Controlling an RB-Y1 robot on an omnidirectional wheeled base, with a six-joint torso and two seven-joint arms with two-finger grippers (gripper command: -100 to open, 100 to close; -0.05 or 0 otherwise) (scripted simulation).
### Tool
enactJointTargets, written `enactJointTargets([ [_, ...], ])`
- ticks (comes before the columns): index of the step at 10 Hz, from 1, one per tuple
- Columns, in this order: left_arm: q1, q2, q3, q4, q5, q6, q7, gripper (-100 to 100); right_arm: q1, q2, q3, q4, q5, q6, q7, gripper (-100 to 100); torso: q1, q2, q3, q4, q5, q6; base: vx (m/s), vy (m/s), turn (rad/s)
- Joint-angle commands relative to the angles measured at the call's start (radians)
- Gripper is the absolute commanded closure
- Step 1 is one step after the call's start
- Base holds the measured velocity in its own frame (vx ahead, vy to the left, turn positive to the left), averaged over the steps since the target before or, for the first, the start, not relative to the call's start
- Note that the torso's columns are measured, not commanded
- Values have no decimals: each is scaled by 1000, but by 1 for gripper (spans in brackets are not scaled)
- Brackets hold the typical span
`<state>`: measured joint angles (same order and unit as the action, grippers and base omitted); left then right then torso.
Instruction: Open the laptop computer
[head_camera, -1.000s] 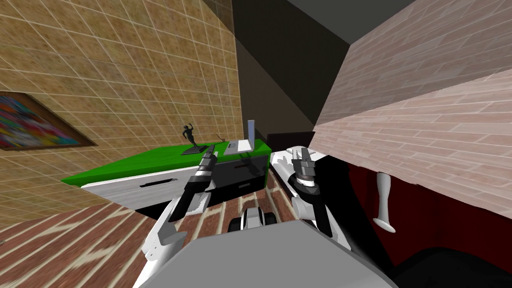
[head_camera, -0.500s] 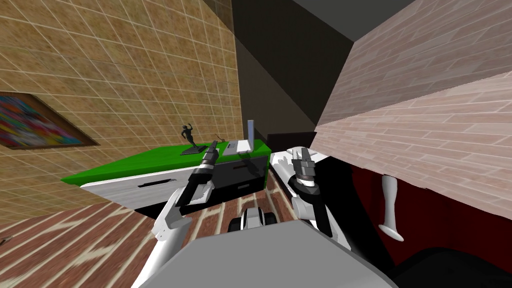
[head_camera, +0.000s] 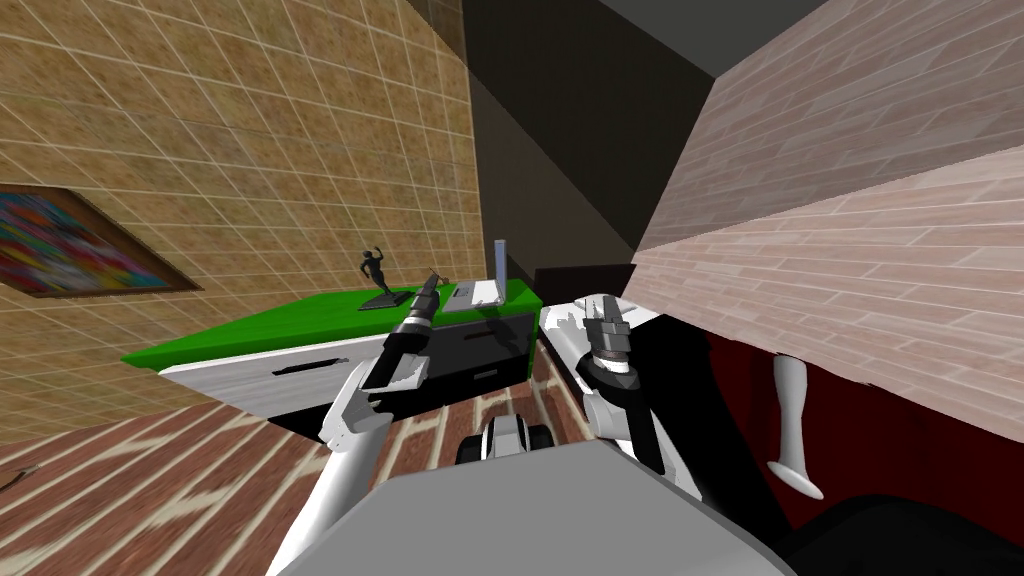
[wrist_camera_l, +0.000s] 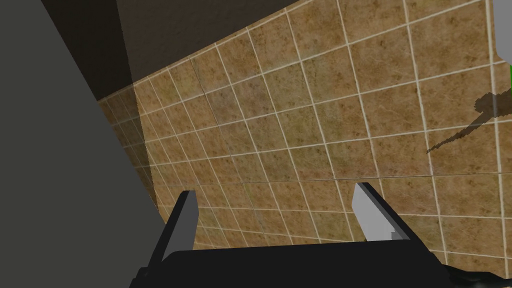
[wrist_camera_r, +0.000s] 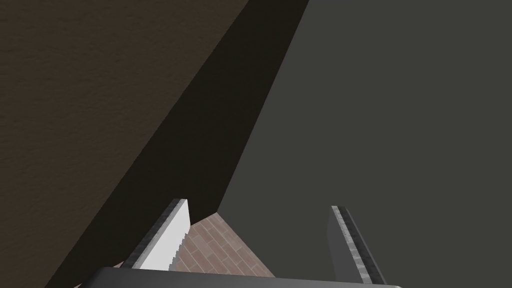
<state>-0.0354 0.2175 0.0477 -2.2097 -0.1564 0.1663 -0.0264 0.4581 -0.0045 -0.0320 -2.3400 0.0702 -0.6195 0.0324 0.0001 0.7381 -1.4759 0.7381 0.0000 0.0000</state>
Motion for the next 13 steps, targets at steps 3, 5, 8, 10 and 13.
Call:
enactJointTargets([
  [3, -77, 10, 6, 6, -10, 119, -10, -100, 0, 0, 0, 0, 0, 0, 0, 0, 0, -1, 0, 0, 0, 0, 24, -40, 19],
  [5, -132, 14, 9, 14, -19, 180, -18, -100, 0, 0, 0, 0, 0, 0, 0, 0, 1, 0, 0, 0, 0, 0, 20, -30, 33],
  [8, -187, 17, 12, 23, -27, 251, -25, -100, 0, 0, 0, 0, 0, 0, 0, 0, -1, 0, 0, 0, 0, 0, 18, -32, 20],
  [10, -243, 19, 16, 33, -36, 306, -33, -100, 0, 0, 0, 0, 0, 0, 0, 0, -1, -1, -1, 0, 0, 0, 32, -52, 33],
  [13, -299, 19, 19, 44, -44, 390, -41, -100, 0, 0, 0, 0, 0, 0, 0, 0, 0, 1, 0, 0, 0, 0, 16, -31, 21],
])
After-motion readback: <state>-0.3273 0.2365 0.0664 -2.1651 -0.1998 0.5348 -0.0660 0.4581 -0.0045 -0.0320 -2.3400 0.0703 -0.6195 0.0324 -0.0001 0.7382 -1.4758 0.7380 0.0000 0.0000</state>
